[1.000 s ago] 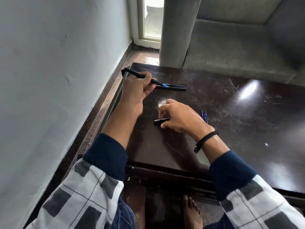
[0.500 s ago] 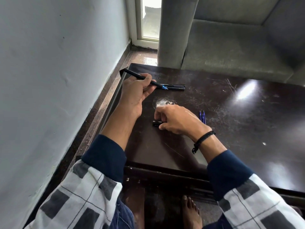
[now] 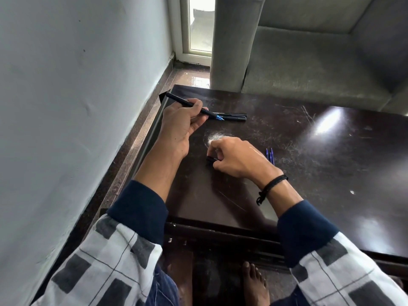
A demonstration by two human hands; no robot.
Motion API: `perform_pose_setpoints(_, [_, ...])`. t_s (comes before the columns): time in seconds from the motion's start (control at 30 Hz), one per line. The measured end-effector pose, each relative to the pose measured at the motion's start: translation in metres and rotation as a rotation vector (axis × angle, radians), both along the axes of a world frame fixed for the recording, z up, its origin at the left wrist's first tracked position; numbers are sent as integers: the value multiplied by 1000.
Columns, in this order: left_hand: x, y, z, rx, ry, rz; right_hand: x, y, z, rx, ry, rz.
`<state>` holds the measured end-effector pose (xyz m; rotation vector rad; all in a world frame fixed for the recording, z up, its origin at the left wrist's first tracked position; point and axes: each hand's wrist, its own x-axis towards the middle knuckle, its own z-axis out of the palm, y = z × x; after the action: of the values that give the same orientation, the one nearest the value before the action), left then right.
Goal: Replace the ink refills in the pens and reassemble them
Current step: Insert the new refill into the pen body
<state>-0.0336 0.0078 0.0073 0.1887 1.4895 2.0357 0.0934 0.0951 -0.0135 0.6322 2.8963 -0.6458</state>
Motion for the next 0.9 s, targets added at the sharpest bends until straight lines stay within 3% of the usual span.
perform_pose_setpoints(0.13, [-2, 0, 0, 1, 1, 7, 1, 8, 4, -51, 113, -186])
perform_pose_setpoints(0.33, [-2, 0, 0, -7, 12, 14, 0, 22, 6, -352, 354, -402])
perform_pose_setpoints(0.53, [-1, 0, 0, -10, 19, 15, 2, 20, 8, -532, 513, -416])
perform_pose_setpoints(0.9, [2, 3, -1, -19, 15, -31, 0, 22, 10, -597, 539, -433])
